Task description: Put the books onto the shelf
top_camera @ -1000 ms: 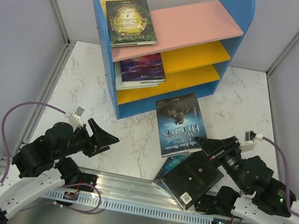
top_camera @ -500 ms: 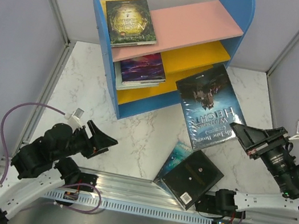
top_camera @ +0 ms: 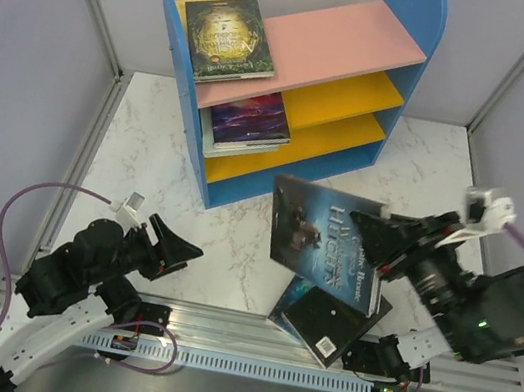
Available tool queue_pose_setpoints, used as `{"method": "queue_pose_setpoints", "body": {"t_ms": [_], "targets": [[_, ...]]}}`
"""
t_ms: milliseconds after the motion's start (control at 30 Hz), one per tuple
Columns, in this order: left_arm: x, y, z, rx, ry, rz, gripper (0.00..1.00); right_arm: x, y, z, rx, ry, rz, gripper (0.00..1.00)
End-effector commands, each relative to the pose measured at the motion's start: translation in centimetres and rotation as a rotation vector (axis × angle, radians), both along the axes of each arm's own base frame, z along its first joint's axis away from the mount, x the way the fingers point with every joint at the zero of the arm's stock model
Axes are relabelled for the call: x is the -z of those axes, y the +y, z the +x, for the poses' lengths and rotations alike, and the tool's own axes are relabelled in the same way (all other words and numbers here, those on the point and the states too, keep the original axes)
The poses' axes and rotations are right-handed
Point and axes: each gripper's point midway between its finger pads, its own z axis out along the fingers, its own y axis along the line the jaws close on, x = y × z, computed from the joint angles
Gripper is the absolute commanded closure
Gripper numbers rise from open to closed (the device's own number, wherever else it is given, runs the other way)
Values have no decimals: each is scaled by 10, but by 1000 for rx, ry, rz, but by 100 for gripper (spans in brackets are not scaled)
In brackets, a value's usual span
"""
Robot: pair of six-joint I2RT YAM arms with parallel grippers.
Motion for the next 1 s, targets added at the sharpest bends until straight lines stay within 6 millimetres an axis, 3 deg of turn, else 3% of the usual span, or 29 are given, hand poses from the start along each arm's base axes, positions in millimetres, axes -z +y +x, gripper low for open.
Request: {"method": "queue_pose_setpoints", "body": {"t_ms": [0,67,100,133,167,200,233,267,300,433,567,633,667,767,967], "targets": [[-10,3,-5,25,-46,7,24,3,-1,3,192,-70,-117,100],[-9,3,-5,26,-42,9,24,2,6,-1,249,-95,-177,100],[-10,3,-5,27,-42,12,24,7,18,-9,292,-124,-268,100],[-11,2,-5,32,-46,13,24,14,7,-12,341,-197,-594,100],[-12,2,-5,37,-48,15,24,14,11,-6,372,-59,-537,100],[-13,1,-5,46,-50,25,24,30,6,3,402,-91,-807,100],[-13,1,-5,49,-52,30,24,37,6,1,350,-96,-890,100],[-13,1,-5,53,-51,35,24,44,0,11,334,51,-698,100],[-13,0,-4,55,-49,38,24,58,-4,15,343,47,-758,100],[-9,-2,-2,60,-33,63,25,65,-32,31,419,73,-788,100],[-11,-3,-1,69,-41,74,25,74,-57,55,562,104,-965,100],[-12,-2,-1,73,-45,80,25,90,-69,64,618,117,-1107,100],[-11,-3,-1,74,-44,83,25,93,-91,72,699,165,-1114,100],[-10,-3,-1,81,-37,84,25,114,-119,79,813,225,-1206,100],[-8,-5,-2,104,-39,104,26,149,-119,76,810,180,-1388,100]]}}
